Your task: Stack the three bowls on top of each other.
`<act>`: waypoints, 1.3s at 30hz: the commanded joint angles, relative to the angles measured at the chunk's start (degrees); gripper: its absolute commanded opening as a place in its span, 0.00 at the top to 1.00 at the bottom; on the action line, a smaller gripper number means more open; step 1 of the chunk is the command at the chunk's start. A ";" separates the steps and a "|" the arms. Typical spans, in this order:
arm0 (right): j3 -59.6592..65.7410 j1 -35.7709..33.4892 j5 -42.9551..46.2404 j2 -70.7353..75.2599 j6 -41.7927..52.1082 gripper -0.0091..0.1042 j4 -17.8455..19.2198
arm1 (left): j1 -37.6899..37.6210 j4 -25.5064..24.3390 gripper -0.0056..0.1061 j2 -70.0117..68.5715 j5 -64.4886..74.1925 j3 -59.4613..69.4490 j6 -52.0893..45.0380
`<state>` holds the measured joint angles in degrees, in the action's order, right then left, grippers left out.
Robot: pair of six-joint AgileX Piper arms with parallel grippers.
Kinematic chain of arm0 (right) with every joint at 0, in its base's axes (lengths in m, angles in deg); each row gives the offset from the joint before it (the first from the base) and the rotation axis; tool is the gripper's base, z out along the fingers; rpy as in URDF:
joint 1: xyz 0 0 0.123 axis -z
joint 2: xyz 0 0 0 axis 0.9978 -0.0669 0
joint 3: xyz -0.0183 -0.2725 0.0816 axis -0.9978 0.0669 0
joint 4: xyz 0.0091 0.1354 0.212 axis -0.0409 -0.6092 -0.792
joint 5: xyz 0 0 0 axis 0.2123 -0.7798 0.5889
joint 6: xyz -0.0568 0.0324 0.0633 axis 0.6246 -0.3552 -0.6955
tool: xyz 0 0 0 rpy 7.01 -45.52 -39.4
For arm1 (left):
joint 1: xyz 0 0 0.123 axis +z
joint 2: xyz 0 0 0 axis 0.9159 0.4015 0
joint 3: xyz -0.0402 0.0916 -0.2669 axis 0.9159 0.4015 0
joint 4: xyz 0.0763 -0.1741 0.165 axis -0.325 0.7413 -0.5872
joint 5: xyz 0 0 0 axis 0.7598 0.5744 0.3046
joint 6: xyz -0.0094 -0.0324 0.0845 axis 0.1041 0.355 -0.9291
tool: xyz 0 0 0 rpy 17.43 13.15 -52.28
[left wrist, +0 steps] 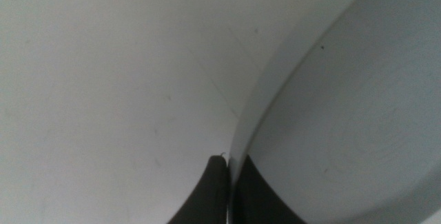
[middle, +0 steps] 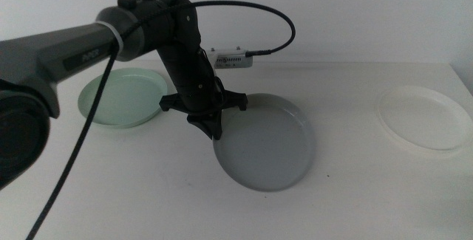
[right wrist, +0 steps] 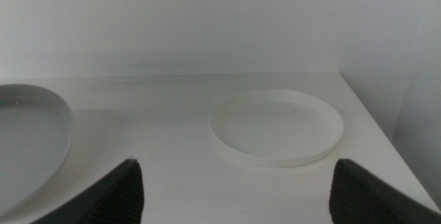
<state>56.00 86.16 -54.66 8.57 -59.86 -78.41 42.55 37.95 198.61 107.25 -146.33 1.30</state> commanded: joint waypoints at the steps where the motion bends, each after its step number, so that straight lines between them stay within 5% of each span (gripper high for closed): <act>1: 0.21 -0.06 0.53 0.27 0.39 0.16 0.15 | -0.20 1.13 0.96 0.62 -1.48 -0.67 -0.17; 15: 0.21 -0.06 0.53 0.27 0.39 0.16 0.15 | -0.20 4.77 0.96 4.59 -7.46 -0.67 -2.27; 23: 0.21 -0.06 0.53 0.27 0.39 0.16 0.15 | 0.02 4.69 0.86 4.59 -7.09 -0.67 -1.68; 31: 0.21 -0.06 0.53 0.27 0.39 0.16 0.15 | 0.93 4.12 0.56 4.59 -5.51 -0.67 -4.29; 36: 0.21 -0.06 0.53 0.27 0.39 0.16 0.15 | 3.11 3.67 0.12 2.35 0.47 -2.27 -6.88; 39: 0.21 -0.06 0.53 0.27 0.39 0.16 0.15 | 5.80 3.42 0.11 -1.52 1.92 -3.67 -6.87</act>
<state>56.00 86.16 -54.66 8.57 -59.86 -78.41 46.71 41.72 200.24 107.93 -148.79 -5.00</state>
